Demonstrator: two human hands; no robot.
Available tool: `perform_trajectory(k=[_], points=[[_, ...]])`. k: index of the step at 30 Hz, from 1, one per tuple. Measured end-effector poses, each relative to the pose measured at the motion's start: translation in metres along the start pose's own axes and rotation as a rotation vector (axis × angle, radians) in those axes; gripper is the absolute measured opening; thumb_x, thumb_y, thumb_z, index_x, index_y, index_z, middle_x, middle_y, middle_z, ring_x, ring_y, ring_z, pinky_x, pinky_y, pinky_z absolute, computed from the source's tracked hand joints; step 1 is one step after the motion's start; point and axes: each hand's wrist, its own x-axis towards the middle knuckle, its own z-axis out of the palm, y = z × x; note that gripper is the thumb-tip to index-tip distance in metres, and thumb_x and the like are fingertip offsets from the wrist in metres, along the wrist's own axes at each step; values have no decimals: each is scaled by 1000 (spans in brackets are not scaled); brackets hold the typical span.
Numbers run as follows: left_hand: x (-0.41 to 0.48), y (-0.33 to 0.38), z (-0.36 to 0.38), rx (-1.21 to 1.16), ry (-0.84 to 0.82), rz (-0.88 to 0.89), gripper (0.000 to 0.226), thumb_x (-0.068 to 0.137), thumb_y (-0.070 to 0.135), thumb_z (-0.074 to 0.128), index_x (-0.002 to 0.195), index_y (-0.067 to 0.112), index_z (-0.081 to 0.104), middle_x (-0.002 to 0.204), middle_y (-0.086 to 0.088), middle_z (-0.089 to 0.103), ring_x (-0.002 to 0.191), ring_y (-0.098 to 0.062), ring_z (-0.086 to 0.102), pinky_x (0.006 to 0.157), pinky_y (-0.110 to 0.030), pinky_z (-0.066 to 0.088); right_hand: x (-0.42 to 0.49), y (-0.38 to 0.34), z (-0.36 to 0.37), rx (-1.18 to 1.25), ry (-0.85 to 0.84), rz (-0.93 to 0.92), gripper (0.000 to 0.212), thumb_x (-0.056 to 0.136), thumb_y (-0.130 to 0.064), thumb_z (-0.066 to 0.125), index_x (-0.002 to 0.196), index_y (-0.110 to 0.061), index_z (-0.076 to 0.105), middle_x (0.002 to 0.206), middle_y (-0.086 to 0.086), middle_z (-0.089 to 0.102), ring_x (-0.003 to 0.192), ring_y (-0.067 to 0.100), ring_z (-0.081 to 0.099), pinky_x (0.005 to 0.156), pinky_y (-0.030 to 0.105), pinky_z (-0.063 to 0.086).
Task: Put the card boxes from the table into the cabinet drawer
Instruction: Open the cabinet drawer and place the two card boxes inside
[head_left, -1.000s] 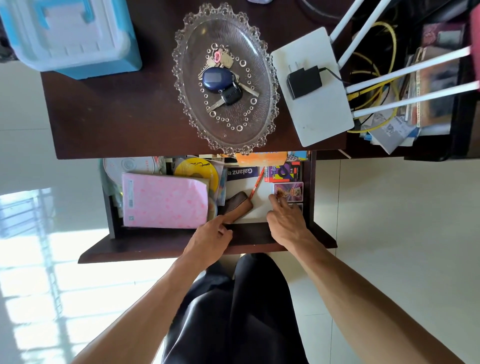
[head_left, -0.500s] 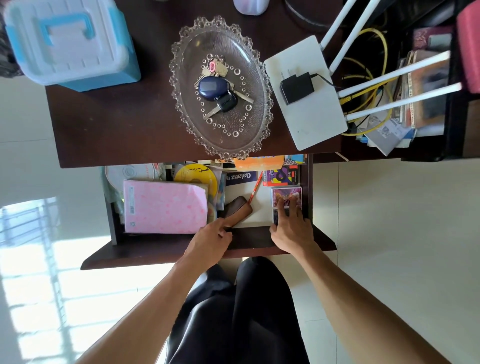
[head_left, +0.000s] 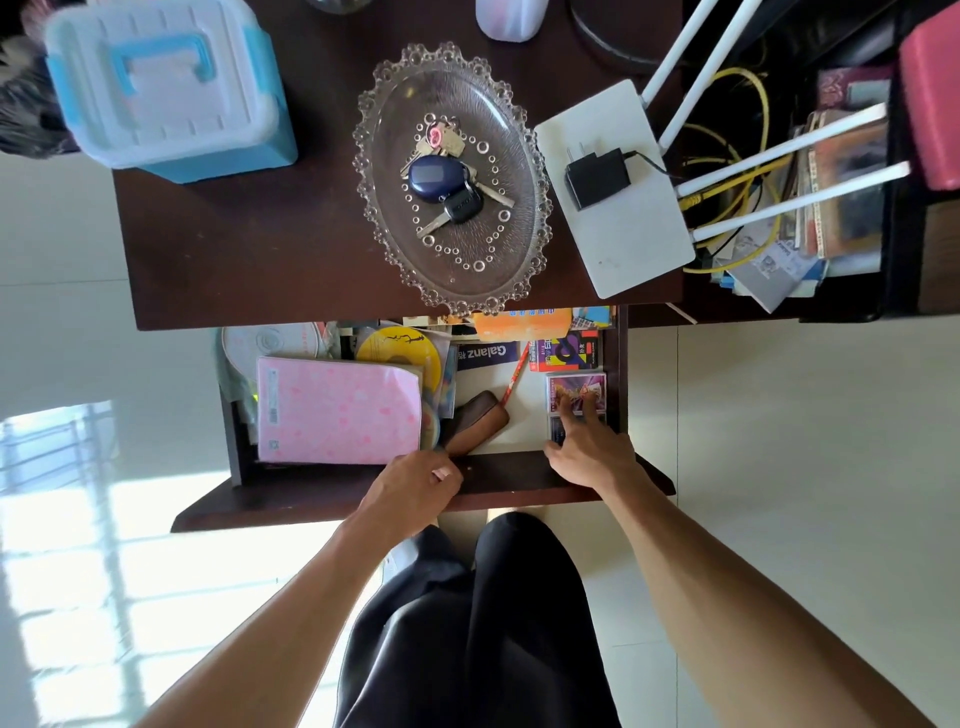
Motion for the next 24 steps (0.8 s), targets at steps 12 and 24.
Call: perform_trajectory(k=[12, 24], points=[[-122, 7, -38, -53, 46, -52, 19, 90, 30, 53, 99, 29, 71, 99, 10, 71, 91, -14, 67, 81, -27, 56, -171, -25, -1, 447, 200, 31, 28, 99, -34, 56, 122, -23, 67, 127, 2, 67, 113, 19, 65, 97, 35, 54], [-415, 30, -109, -356, 130, -106, 9, 91, 29, 58, 94, 33, 66, 89, 1, 73, 80, -15, 70, 67, -26, 51, -454, -4, -78, 759, 164, 81, 27, 100, -34, 56, 112, -16, 72, 100, 5, 76, 97, 25, 71, 82, 31, 50]])
